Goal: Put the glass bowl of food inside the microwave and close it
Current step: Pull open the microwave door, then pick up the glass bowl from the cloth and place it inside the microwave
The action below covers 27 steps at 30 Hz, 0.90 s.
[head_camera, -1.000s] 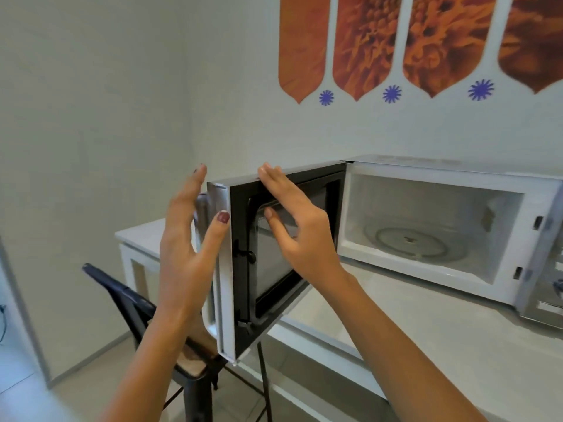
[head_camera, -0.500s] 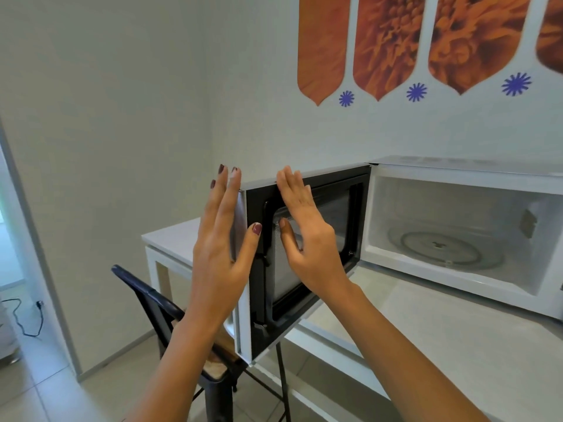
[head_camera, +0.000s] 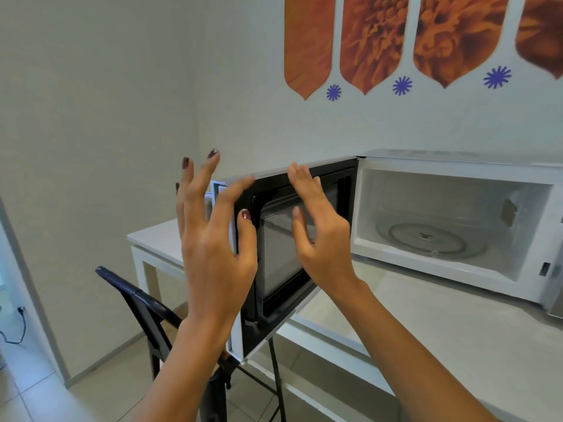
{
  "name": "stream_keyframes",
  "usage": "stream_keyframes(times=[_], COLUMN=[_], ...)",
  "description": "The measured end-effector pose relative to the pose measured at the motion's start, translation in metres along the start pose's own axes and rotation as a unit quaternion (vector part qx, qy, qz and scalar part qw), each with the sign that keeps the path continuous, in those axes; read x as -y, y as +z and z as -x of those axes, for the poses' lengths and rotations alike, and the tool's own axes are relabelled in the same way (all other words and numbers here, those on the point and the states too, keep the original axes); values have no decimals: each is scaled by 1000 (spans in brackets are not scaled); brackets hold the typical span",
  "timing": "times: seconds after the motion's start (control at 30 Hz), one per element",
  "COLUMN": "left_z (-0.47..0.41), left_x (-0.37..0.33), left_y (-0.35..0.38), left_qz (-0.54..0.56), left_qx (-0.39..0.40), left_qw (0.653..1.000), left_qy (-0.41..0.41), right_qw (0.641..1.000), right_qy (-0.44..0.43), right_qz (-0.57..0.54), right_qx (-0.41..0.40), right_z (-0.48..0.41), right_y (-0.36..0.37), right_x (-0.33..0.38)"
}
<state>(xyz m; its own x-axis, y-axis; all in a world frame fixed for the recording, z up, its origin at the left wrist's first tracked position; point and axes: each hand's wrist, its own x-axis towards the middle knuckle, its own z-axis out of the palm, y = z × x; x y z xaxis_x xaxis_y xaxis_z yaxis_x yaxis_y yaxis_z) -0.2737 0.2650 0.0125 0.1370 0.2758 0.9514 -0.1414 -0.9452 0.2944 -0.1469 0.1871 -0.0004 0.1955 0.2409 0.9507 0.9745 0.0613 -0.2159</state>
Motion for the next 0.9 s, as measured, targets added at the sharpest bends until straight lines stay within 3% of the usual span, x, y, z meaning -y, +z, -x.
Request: stream_keyframes(times=[0.1,0.2,0.63,0.9], left_z=[3,9,55,104], left_x=[-20,-41,-107,-174], left_y=[1,15,135,221], left_qz=[42,102,297,363], left_qx=[-18,13,173,337], left_qw=[994,987,939,868], left_qy=[95,122,-28,1], right_qw=[998,991,919,842], right_qy=[7,12,91,192], right_qz=[20,70,305,398], right_qx=[-59,-110,-231,-309], right_z=[4,9,49,88], right_y=[-19,-44,-178,-272], right_x=[-3,-7,-30,-41])
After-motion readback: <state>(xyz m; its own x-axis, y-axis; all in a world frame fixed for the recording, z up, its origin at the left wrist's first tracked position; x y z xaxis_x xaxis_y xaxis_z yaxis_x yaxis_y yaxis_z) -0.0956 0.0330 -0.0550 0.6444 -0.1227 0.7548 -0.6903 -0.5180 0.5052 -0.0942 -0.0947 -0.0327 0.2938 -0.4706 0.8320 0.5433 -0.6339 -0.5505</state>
